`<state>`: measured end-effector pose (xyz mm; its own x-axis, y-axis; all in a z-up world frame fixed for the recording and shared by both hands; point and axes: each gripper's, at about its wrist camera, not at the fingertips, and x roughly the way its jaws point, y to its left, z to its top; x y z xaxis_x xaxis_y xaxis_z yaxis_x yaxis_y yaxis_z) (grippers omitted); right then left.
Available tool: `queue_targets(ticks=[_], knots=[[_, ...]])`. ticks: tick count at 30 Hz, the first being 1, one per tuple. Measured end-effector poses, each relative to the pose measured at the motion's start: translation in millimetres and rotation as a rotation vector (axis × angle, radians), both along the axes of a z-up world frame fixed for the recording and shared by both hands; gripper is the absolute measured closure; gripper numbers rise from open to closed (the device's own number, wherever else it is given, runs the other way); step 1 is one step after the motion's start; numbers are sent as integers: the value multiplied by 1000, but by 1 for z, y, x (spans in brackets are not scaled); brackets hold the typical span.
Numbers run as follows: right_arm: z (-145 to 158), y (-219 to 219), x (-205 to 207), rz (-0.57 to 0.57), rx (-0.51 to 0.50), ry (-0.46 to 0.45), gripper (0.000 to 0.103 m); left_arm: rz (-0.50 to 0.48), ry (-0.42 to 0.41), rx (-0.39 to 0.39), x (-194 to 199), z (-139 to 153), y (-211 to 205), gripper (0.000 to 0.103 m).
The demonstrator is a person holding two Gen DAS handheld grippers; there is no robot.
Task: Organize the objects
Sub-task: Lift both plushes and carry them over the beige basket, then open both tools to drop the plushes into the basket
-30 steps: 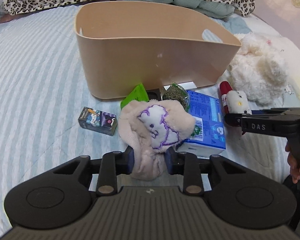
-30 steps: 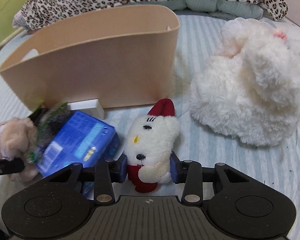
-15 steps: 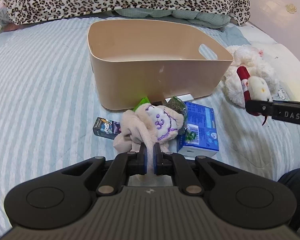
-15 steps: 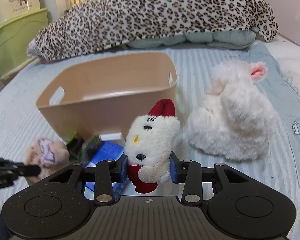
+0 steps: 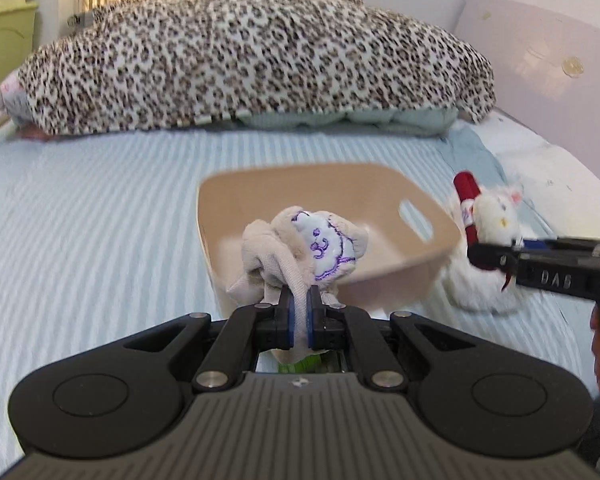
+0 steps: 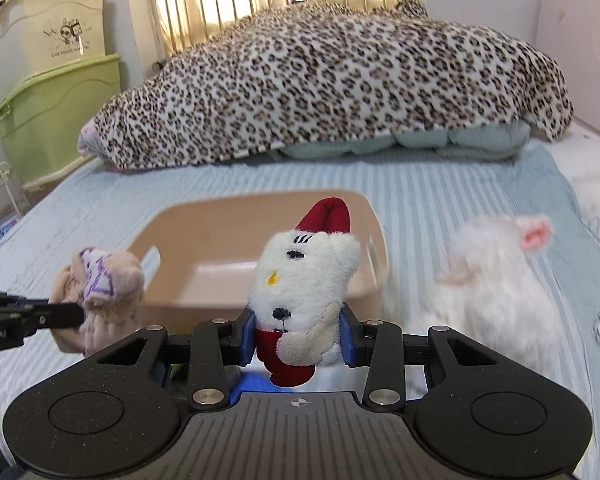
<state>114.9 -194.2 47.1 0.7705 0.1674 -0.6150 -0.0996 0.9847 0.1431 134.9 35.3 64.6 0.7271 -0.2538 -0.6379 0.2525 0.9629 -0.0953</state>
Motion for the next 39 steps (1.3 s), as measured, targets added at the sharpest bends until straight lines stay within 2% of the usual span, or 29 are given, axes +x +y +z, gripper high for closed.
queue_targets(ticks=[5,8,11,15,19,23,24,25,26,27,28,30,32,34,37,39], knots=[[3,8,35,-3,17,-9,66,37,-37,35,39,10,-14,96],[-2,13,56,-16,12,-4,66,36,-29,60,63,5,-25,96],[-7,17,73,-22,0,11,66,43,-35,117,83,-5,-37,96],[-20,29,90,-18,-60,40,66,33,36,138,106,-28,-44,96],[-36,41,96,-1,-106,83,66,24,95,213,112,-54,-51,95],[-47,45,99,-3,-118,117,63,33,154,188,109,-64,-46,89],[-49,44,99,-9,-111,125,55,29,151,193,106,-61,-44,85],[-49,42,97,-12,-102,129,53,27,145,202,104,-59,-43,67],[-49,41,94,-11,-95,128,51,38,128,210,99,-54,-40,54],[-47,41,91,-8,-92,124,44,59,105,211,95,-49,-38,28],[-45,40,86,-9,-97,121,36,86,72,203,89,-42,-35,13],[-38,40,75,-6,-107,102,27,108,39,174,80,-30,-27,10],[-31,39,64,-2,-115,82,21,104,48,156,73,-21,-20,10],[-23,36,53,-2,-111,72,9,104,39,161,65,-16,-14,10],[-12,32,37,-2,-100,55,1,110,27,177,53,-13,-6,10],[-7,31,28,0,-104,48,0,121,28,169,46,-14,0,10]])
